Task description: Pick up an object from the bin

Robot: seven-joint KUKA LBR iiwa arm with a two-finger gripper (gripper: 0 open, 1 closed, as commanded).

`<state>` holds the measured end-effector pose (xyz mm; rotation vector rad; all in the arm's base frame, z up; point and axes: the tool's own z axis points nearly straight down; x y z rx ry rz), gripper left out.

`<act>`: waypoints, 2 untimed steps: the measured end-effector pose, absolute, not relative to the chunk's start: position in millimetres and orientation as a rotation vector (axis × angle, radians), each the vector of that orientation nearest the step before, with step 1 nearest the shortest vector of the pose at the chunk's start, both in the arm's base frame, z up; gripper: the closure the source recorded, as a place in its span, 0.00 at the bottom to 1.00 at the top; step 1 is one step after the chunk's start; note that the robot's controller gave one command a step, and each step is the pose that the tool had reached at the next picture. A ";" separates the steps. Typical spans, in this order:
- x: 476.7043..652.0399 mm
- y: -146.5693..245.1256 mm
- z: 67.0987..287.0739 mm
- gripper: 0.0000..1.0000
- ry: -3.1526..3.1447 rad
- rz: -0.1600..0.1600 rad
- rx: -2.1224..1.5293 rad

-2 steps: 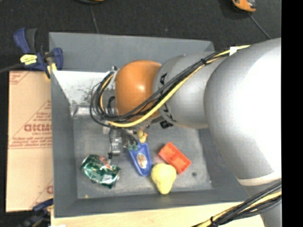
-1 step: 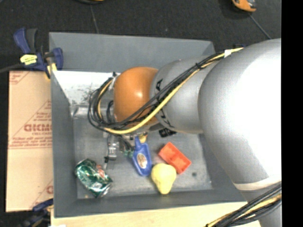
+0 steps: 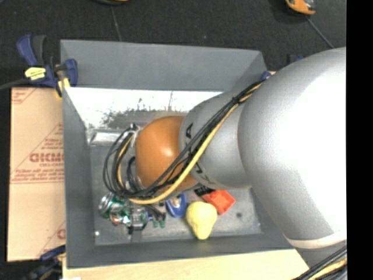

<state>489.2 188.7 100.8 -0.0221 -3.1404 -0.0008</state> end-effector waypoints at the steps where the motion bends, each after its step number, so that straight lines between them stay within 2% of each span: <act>1: 515.3 160.3 68.7 0.00 -3.146 -0.011 -0.288; 2: 515.9 175.4 70.2 1.00 -3.105 -0.012 -0.495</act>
Offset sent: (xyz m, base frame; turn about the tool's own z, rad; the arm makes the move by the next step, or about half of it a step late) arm 0.0258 -0.0126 -0.0308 0.3031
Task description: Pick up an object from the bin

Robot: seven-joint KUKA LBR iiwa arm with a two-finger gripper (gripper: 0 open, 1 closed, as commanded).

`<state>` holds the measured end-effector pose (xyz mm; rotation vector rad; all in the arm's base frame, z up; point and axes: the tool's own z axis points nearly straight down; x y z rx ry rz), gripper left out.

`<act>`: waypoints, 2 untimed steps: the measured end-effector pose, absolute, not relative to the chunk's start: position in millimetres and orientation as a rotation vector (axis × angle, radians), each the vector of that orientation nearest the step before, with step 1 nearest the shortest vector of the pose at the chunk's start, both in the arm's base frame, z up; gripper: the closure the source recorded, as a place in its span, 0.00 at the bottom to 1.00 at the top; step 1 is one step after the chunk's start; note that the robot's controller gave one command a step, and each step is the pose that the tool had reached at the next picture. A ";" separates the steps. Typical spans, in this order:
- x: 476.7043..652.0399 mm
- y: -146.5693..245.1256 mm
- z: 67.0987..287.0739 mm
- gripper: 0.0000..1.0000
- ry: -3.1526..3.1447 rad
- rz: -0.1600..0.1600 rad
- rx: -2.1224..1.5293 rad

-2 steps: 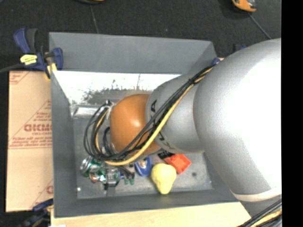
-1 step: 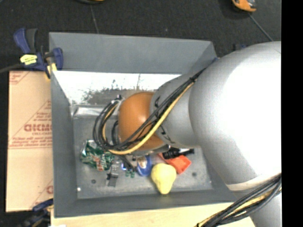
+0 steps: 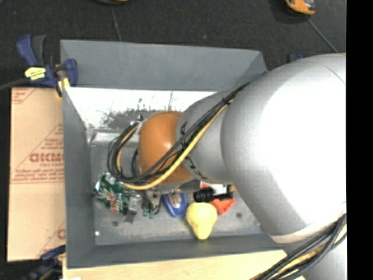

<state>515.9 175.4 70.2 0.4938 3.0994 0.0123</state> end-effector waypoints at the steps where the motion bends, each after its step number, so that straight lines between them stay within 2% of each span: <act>1: 515.9 175.5 70.2 1.00 3.099 0.013 0.496; 2: 513.0 174.1 104.2 1.00 3.109 0.005 0.496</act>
Offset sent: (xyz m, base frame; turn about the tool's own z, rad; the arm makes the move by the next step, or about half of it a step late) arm 0.0000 0.0003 0.0966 0.0009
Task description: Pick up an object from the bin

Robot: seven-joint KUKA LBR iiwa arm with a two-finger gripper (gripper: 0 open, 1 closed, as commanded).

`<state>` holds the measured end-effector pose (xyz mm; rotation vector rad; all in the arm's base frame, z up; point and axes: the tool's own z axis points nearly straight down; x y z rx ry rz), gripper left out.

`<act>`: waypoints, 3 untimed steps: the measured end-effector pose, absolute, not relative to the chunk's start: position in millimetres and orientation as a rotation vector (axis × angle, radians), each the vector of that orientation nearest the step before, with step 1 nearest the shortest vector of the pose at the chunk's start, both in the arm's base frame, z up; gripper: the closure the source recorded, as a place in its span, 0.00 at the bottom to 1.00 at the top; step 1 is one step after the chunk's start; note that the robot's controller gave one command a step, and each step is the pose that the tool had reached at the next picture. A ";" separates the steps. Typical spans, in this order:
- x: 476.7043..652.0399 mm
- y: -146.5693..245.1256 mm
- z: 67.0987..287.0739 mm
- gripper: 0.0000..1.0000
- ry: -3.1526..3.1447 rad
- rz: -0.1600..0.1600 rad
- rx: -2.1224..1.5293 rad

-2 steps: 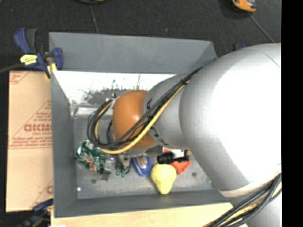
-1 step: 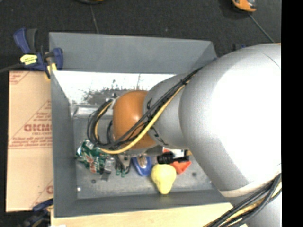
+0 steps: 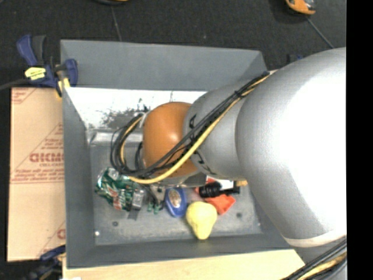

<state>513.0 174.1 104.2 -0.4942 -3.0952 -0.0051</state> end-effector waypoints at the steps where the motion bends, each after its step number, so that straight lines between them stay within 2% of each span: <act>1: 515.7 174.6 126.2 1.00 -3.103 -0.012 -0.494; 3: 515.4 173.5 153.1 1.00 -3.100 -0.011 -0.494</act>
Offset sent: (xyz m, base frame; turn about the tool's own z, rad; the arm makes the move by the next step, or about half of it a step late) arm 0.0026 0.0004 0.0595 -0.0009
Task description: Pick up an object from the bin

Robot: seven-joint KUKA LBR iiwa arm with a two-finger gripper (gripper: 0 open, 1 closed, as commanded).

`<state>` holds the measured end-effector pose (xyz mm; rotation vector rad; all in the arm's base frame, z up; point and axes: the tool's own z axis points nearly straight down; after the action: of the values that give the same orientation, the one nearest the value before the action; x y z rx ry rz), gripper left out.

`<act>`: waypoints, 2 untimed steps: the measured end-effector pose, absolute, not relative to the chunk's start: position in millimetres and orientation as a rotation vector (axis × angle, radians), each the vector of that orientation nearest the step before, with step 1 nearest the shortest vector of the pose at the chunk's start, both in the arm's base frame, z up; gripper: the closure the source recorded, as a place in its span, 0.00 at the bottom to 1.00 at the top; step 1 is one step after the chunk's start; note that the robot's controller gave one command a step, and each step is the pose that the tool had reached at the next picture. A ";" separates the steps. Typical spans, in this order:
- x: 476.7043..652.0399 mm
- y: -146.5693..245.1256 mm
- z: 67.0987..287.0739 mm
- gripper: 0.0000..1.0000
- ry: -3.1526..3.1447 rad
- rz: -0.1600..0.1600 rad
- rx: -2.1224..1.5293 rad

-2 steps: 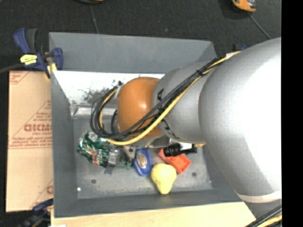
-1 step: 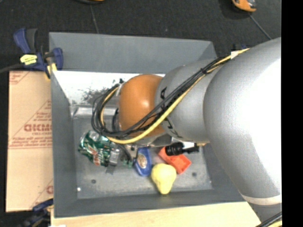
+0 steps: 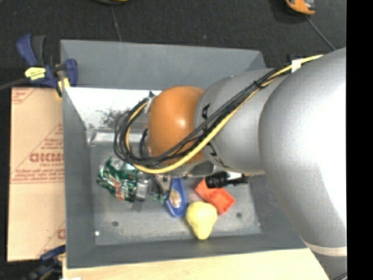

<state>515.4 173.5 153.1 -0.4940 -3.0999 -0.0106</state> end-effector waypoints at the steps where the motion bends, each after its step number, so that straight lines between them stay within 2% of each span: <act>1: 515.7 173.4 157.8 1.00 -3.102 -0.013 -0.495; 2: 515.3 172.8 170.2 1.00 -3.099 -0.011 -0.493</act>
Offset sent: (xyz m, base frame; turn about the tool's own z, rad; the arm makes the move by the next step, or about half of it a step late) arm 0.0002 -0.0001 0.0352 0.0002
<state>515.3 172.8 170.2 -0.4932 -3.0995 -0.0112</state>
